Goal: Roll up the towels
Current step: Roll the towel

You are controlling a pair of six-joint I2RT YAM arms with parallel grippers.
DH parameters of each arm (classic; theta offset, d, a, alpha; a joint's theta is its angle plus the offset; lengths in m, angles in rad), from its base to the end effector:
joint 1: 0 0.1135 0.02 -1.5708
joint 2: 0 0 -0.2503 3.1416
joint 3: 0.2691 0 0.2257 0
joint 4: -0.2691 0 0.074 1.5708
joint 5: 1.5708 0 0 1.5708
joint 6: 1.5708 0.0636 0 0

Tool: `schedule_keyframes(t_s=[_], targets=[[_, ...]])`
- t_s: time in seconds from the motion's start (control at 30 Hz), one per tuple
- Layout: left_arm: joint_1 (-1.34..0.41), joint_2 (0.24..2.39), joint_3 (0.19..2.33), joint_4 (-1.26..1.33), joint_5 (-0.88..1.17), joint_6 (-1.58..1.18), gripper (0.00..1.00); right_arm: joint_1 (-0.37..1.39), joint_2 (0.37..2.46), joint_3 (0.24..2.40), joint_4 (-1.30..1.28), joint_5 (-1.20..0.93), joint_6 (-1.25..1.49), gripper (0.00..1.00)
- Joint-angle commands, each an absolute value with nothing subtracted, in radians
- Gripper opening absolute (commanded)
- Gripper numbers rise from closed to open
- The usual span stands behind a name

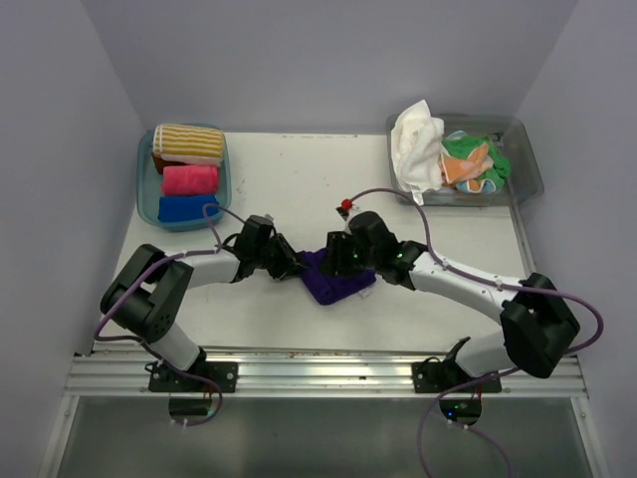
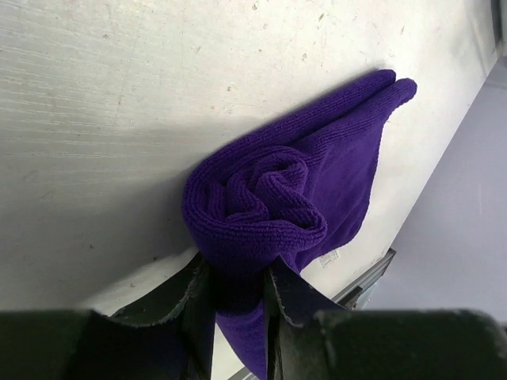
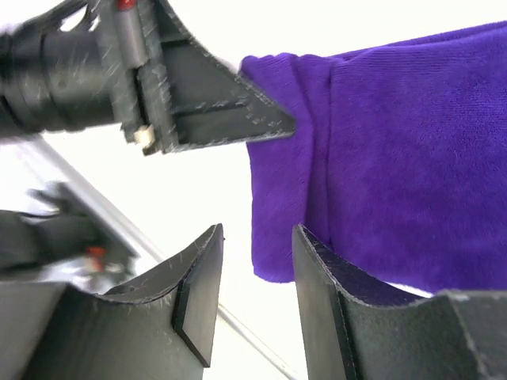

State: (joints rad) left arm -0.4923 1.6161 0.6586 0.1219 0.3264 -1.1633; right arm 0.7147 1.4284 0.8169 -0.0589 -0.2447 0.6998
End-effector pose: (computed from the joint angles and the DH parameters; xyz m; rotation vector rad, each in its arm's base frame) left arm 0.2509 -0.1577 0.1206 -0.7214 2.5847 -1.0579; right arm 0.2191 0.2105 0.2012 -0.1621 2.4233 0.9879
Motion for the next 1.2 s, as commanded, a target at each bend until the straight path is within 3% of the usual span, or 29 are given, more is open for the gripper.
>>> schedule_keyframes(t_s=[0.0, 0.33, 0.83, 1.17], targets=[[-0.497, 1.623, 0.681, 0.014, 0.293, -1.169, 0.15, 0.856, 1.382, 0.923, -0.359, 0.108, 0.514, 0.44], [-0.499, 1.592, 0.710, -0.087, 0.246, -1.160, 0.15, 1.077, 1.544, 1.078, -0.413, 0.265, 0.371, 0.43], [-0.500, 1.595, 0.721, -0.103, 0.245, -1.152, 0.15, 1.095, 1.632, 1.146, -0.381, 0.268, 0.342, 0.42], [-0.502, 1.586, 0.729, -0.127, 0.236, -1.144, 0.15, 1.095, 1.723, 1.056, -0.305, 0.264, 0.393, 0.42]])
